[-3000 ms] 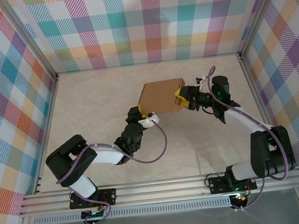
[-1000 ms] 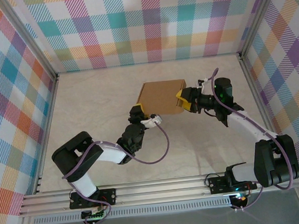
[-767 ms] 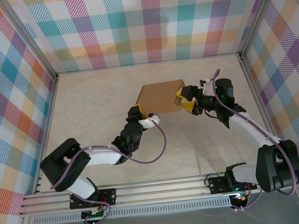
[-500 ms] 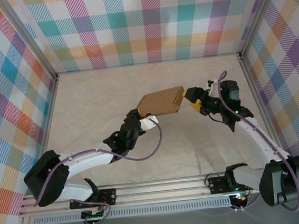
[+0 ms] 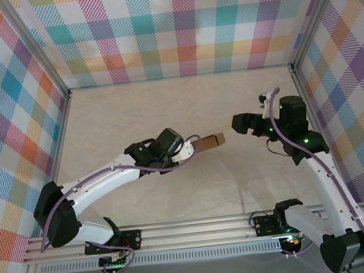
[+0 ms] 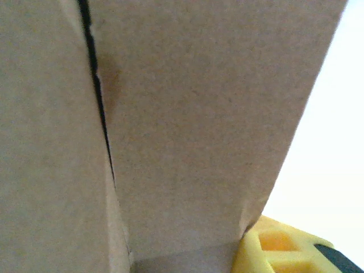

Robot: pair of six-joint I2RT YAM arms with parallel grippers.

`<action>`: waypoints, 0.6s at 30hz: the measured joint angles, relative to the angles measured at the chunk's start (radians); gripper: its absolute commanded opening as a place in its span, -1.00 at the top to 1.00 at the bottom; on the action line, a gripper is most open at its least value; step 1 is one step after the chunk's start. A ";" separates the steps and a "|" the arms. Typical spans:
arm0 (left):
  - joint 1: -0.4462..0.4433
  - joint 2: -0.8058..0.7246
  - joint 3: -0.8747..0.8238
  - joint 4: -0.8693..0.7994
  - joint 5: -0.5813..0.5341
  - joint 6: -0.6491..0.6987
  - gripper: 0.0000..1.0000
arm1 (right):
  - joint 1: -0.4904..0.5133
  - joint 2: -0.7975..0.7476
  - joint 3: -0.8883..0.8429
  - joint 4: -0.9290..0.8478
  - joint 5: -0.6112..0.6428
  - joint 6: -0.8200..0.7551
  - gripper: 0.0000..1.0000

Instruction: Fold the paper box

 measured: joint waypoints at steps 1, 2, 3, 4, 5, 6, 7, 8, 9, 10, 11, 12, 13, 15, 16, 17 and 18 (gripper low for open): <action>0.000 0.014 0.025 -0.048 0.020 -0.002 0.39 | 0.000 -0.002 0.002 -0.013 -0.013 -0.028 -0.81; 0.000 0.025 0.048 -0.090 0.039 -0.003 0.39 | 0.000 -0.003 0.002 -0.023 -0.028 -0.056 -0.81; 0.000 0.033 0.069 -0.131 0.056 -0.003 0.39 | 0.000 -0.004 0.002 -0.033 -0.042 -0.080 -0.81; 0.000 0.039 0.089 -0.169 0.074 -0.004 0.39 | 0.002 -0.003 0.003 -0.047 -0.061 -0.110 -0.81; 0.000 0.041 0.104 -0.202 0.091 -0.004 0.39 | 0.004 -0.001 0.007 -0.063 -0.078 -0.139 -0.82; 0.000 0.042 0.116 -0.227 0.105 -0.003 0.38 | 0.011 0.003 0.014 -0.080 -0.091 -0.168 -0.82; 0.000 0.043 0.126 -0.254 0.121 -0.002 0.38 | 0.021 0.008 0.027 -0.096 -0.098 -0.202 -0.82; 0.001 0.044 0.132 -0.276 0.136 -0.002 0.38 | 0.039 0.016 0.044 -0.114 -0.099 -0.241 -0.81; 0.002 0.045 0.137 -0.293 0.147 -0.002 0.38 | 0.061 0.025 0.061 -0.129 -0.098 -0.283 -0.81; 0.003 0.048 0.141 -0.312 0.157 -0.002 0.38 | 0.089 0.033 0.079 -0.142 -0.094 -0.329 -0.80; 0.004 0.055 0.148 -0.337 0.168 -0.002 0.38 | 0.119 0.040 0.096 -0.160 -0.082 -0.378 -0.79; 0.007 0.064 0.153 -0.353 0.177 -0.002 0.38 | 0.147 0.047 0.111 -0.175 -0.069 -0.424 -0.75; 0.010 0.076 0.159 -0.369 0.185 -0.002 0.38 | 0.182 0.056 0.127 -0.195 -0.048 -0.480 -0.70; 0.018 0.095 0.174 -0.387 0.198 -0.002 0.38 | 0.238 0.078 0.151 -0.232 -0.008 -0.579 -0.60; 0.023 0.101 0.179 -0.391 0.204 -0.001 0.37 | 0.264 0.092 0.161 -0.254 0.011 -0.628 -0.49; 0.029 0.105 0.184 -0.395 0.210 -0.001 0.37 | 0.284 0.109 0.169 -0.275 0.029 -0.672 -0.39; 0.030 0.109 0.188 -0.397 0.216 0.000 0.37 | 0.296 0.126 0.175 -0.294 0.042 -0.708 -0.30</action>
